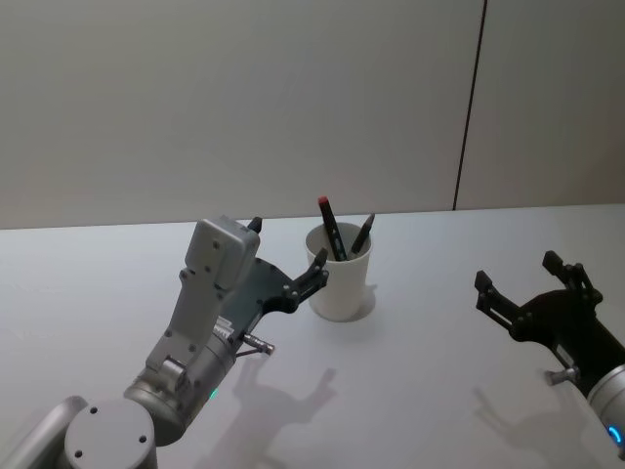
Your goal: Place the pen into the pen holder.
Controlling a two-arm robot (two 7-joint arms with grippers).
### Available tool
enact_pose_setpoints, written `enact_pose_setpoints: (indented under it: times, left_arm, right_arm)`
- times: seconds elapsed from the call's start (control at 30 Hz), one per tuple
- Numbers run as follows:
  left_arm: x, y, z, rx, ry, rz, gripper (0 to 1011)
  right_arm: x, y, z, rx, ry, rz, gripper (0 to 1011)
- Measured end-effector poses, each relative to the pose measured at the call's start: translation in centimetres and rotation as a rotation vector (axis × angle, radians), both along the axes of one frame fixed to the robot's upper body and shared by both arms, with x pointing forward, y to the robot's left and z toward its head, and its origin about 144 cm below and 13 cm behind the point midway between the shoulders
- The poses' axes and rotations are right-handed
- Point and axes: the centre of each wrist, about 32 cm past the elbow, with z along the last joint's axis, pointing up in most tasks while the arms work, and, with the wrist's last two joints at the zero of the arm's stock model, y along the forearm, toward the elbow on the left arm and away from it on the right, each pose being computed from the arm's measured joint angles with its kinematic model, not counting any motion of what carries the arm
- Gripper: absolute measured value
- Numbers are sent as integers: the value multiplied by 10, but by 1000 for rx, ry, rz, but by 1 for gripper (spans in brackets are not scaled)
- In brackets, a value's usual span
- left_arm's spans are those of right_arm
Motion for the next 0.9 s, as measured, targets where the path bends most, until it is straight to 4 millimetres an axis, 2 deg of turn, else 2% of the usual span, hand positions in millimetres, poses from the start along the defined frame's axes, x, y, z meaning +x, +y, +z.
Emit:
enact_pose_setpoints:
  times: [0.9]
  left_arm:
    - [0,0,0,0,0,0,1003]
  right_arm:
    - [0,0,0,0,0,0,1001]
